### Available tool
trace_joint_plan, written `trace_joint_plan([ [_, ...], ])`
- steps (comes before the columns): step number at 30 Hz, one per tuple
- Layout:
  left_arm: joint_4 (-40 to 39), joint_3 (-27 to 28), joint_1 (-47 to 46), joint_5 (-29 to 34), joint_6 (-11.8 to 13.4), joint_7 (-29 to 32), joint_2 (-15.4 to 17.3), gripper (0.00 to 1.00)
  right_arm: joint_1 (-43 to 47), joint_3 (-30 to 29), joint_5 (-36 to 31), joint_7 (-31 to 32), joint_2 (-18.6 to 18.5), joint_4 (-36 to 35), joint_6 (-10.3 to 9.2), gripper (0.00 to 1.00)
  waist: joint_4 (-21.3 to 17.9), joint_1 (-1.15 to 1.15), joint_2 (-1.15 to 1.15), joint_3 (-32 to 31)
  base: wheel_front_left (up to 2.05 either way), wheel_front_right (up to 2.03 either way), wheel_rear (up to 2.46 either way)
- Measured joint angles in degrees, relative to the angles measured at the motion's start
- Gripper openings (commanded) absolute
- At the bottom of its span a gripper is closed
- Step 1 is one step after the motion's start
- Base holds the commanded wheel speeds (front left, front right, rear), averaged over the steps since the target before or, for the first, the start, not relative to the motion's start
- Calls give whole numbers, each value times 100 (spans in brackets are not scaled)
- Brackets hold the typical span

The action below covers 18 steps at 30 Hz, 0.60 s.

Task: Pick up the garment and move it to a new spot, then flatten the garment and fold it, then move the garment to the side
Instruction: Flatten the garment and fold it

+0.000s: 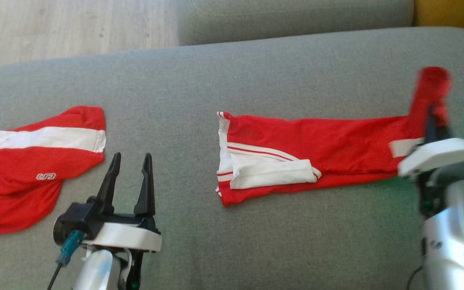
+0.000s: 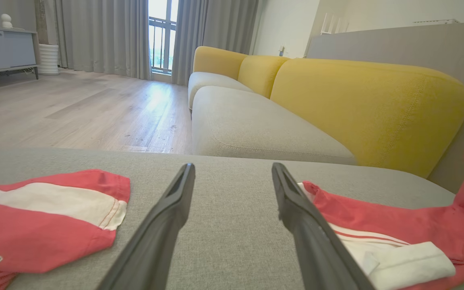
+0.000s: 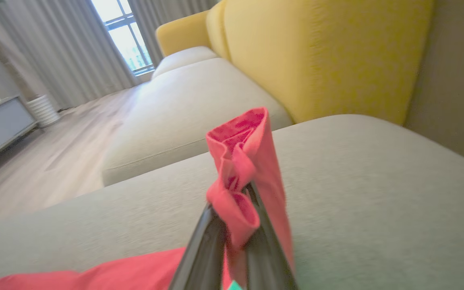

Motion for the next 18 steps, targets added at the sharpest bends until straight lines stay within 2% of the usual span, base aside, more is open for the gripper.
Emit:
trace_joint_plan([
  [8, 33, -1, 129, -1, 0, 0, -16, 100, 699, 2306, 1449, 338, 1, -739, 0, 0, 238, 0, 0, -202, 0, 0, 0],
  [13, 83, -33, 175, -2, -1, -1, -20, 100, 737, 2978, 1791, 285, -1, -731, 0, 0, 450, 0, 0, -205, 0, 0, 0],
  [18, 108, -66, 172, -2, -1, -1, -22, 100, 654, 3683, 2317, 234, -12, -372, 0, 0, 660, 0, 0, -108, 0, 0, 0],
])
